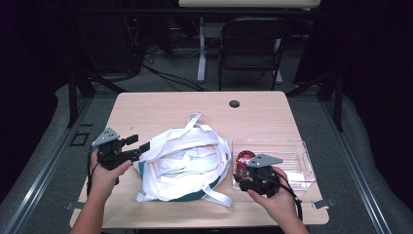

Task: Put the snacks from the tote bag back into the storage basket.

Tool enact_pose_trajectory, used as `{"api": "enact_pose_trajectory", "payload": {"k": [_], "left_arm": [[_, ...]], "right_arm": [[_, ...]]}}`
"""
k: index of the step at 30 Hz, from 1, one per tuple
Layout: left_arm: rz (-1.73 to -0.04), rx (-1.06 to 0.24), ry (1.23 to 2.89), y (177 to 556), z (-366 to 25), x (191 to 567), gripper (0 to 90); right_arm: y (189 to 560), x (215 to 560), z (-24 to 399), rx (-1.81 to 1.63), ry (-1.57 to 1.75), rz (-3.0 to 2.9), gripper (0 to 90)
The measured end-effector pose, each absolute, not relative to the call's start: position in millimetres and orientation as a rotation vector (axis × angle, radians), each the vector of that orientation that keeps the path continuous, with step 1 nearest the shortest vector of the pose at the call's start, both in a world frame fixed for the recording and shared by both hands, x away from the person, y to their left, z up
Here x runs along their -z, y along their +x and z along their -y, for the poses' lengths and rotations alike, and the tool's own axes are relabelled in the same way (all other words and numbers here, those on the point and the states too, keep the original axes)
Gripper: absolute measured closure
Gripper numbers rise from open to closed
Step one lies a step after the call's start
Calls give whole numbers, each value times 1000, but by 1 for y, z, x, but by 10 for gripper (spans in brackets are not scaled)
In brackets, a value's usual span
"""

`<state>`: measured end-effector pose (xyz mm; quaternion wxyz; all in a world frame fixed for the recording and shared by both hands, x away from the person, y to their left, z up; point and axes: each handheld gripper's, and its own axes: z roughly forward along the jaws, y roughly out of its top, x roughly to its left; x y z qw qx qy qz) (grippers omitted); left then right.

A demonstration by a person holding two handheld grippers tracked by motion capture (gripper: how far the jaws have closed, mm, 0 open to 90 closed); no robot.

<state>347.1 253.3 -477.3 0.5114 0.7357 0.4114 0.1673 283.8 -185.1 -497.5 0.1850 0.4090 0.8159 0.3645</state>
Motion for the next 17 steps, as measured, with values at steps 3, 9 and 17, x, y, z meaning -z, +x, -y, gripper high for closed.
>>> {"api": "enact_pose_trajectory", "payload": {"k": [3,9,17], "left_arm": [[-991,-402,1773,347,-254,477,371],[-994,-402,1773,347,-253,478,371],[-995,-403,1773,347,-254,477,371]], "right_arm": [[283,497,185,-1033,1158,-2294,433],[283,496,185,-1048,1164,-2294,433],[284,493,188,-1080,1190,-2276,431]]}}
